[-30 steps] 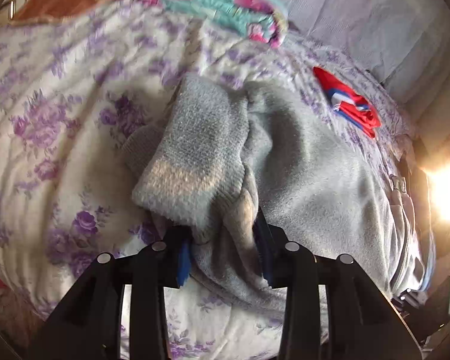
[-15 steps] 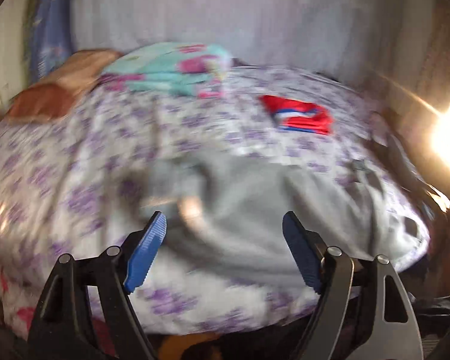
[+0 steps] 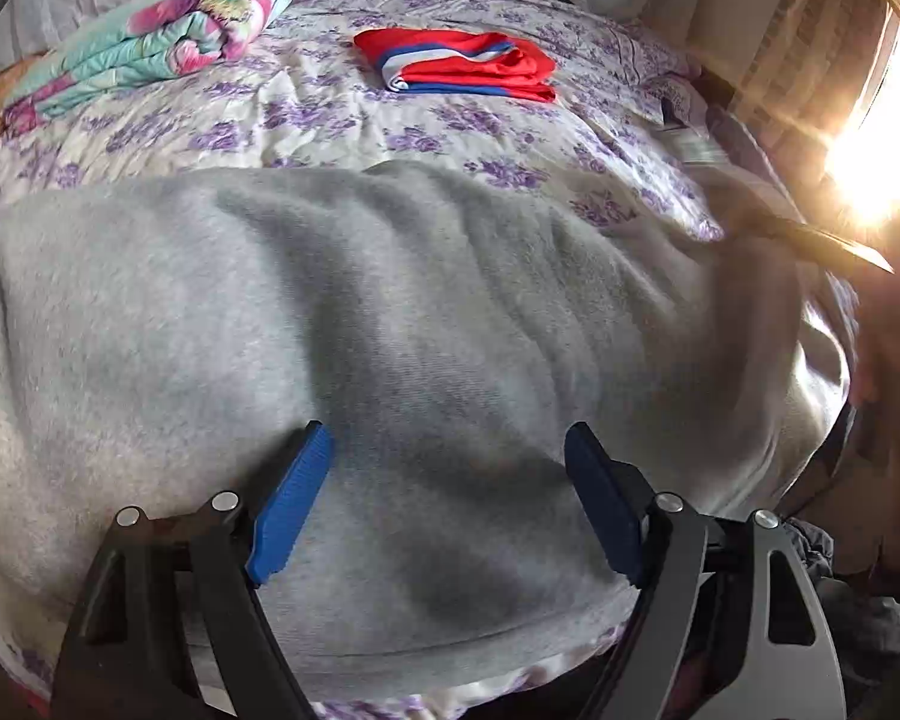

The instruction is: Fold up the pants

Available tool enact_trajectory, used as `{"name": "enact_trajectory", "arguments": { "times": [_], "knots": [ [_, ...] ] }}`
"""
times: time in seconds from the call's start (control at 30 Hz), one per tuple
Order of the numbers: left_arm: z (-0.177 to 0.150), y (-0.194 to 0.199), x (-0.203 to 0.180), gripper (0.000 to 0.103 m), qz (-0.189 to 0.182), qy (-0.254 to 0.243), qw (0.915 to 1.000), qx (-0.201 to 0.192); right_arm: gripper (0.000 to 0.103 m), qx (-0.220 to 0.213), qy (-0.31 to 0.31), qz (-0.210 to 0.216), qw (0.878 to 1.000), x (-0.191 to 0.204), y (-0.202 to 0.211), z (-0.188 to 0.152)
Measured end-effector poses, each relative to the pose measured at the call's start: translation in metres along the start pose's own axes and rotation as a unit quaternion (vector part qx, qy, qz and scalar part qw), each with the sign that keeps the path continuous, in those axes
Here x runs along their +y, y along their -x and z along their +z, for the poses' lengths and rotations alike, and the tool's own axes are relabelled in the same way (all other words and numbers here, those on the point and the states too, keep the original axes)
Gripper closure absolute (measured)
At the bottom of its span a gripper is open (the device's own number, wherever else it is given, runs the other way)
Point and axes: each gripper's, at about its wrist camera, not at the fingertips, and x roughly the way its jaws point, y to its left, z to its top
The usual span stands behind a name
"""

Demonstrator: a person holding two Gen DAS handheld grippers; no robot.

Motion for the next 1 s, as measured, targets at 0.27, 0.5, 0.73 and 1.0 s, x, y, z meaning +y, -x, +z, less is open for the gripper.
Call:
{"name": "enact_trajectory", "arguments": {
  "times": [0.27, 0.5, 0.73, 1.0],
  "knots": [
    [-0.007, 0.011, 0.013, 0.026, -0.028, 0.006, 0.9996, -0.005, 0.087, -0.081, -0.187, 0.099, 0.974, -0.059, 0.068, -0.158],
    [-0.011, 0.047, 0.033, 0.026, 0.020, 0.007, 0.9996, -0.020, 0.042, -0.071, -0.285, 0.206, 0.934, -0.097, 0.051, -0.176],
    [-0.041, 0.120, 0.113, 0.016, 0.110, 0.107, 0.9853, -0.076, 0.011, -0.080, -0.323, 0.096, 0.938, -0.122, 0.091, -0.164],
    [-0.025, 0.091, 0.159, 0.049, 0.090, 0.194, 0.9755, -0.054, 0.083, -0.065, -0.230, 0.104, 0.966, -0.127, 0.074, -0.139]
  ]
}}
